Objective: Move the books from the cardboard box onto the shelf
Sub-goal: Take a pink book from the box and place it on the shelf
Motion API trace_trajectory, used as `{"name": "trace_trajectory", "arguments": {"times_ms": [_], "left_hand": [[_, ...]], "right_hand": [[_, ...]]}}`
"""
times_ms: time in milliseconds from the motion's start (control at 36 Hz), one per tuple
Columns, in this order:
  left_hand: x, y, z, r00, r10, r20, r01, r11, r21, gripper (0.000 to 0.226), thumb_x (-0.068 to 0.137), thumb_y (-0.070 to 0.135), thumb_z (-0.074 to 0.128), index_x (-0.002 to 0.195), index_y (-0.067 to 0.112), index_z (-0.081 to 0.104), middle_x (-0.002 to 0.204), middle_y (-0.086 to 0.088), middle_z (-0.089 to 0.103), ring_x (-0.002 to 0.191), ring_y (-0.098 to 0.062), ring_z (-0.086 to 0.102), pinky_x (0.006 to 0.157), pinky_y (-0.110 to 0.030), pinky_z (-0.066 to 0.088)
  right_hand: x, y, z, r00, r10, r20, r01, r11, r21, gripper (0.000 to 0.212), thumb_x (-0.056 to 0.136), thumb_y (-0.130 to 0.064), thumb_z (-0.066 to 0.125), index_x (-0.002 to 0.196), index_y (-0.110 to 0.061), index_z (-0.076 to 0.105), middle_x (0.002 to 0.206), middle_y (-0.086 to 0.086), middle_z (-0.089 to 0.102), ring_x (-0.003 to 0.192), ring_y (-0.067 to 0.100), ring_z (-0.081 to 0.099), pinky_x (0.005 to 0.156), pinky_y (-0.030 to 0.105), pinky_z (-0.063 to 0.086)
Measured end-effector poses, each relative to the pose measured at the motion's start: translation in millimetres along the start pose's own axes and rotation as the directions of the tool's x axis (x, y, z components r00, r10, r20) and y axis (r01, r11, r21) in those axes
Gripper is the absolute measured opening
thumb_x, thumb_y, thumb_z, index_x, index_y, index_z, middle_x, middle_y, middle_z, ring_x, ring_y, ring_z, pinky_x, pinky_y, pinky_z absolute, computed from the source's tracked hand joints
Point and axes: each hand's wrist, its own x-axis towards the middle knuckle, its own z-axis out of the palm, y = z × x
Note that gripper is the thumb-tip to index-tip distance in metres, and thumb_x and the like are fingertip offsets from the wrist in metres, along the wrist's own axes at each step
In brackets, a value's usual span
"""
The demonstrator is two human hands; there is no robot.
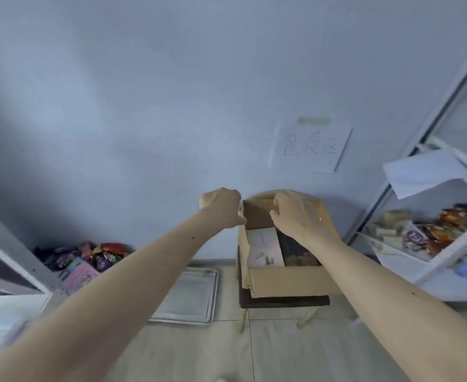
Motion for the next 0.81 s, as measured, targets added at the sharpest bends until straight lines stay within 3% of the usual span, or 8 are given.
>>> {"name": "trace_trajectory", "arguments": {"times_ms": [167,278,389,556,722,806], "left_hand": [[98,32,30,0.993,0.069,0.096,-0.071,0.997,0.021,0.036,0.084,0.04,0.063,0.112,0.019,0.063,0.108,0.002,0.064,0.097,-0.021,0.062,0.063,-0.027,0.039],[152,48,54,0.984,0.075,0.162,-0.076,0.997,0.003,0.022,0.084,0.036,0.063,0.096,0.016,0.06,0.099,0.001,0.061,0.089,-0.022,0.058,0.062,-0.029,0.039],[195,61,88,0.975,0.066,0.212,-0.056,0.997,-0.051,0.024,0.086,0.033,0.063,0.102,0.015,0.061,0.105,-0.002,0.061,0.102,-0.024,0.059,0.069,-0.03,0.044],[248,77,153,0.952,-0.063,0.301,0.112,0.982,-0.151,0.034,0.087,0.035,0.065,0.109,0.013,0.053,0.113,-0.005,0.057,0.107,-0.026,0.056,0.072,-0.033,0.041],[277,84,222,0.876,-0.208,0.434,0.299,0.942,-0.153,0.044,0.086,0.034,0.067,0.121,0.012,0.051,0.119,-0.006,0.055,0.111,-0.029,0.058,0.071,-0.035,0.043],[288,83,261,0.823,-0.262,0.504,0.372,0.919,-0.13,0.054,0.085,0.039,0.07,0.126,0.011,0.047,0.125,-0.009,0.053,0.115,-0.032,0.056,0.078,-0.039,0.046]], "right_hand": [[71,62,28,0.997,0.063,0.041,-0.063,0.998,-0.001,0.028,0.097,-0.023,0.056,0.121,-0.009,0.06,0.124,0.009,0.06,0.1,0.026,0.063,0.067,0.03,0.043],[113,97,52,0.991,0.091,0.099,-0.092,0.996,0.003,0.025,0.097,-0.022,0.056,0.118,-0.008,0.06,0.125,0.008,0.059,0.1,0.027,0.062,0.069,0.033,0.048],[150,131,84,0.98,0.086,0.181,-0.084,0.996,-0.015,0.021,0.098,-0.021,0.054,0.113,-0.009,0.06,0.119,0.008,0.06,0.095,0.025,0.06,0.068,0.034,0.05],[215,176,143,0.946,0.013,0.325,-0.013,1.0,-0.003,0.021,0.098,-0.025,0.054,0.11,-0.008,0.057,0.114,0.011,0.058,0.096,0.028,0.059,0.075,0.043,0.054],[254,205,218,0.884,-0.019,0.467,0.014,1.0,0.014,0.026,0.096,-0.028,0.055,0.116,-0.01,0.058,0.118,0.01,0.058,0.107,0.031,0.058,0.077,0.039,0.051],[265,216,263,0.856,0.002,0.516,-0.018,1.0,0.025,0.028,0.095,-0.028,0.059,0.115,-0.008,0.059,0.119,0.011,0.06,0.107,0.032,0.06,0.072,0.036,0.048]]}}
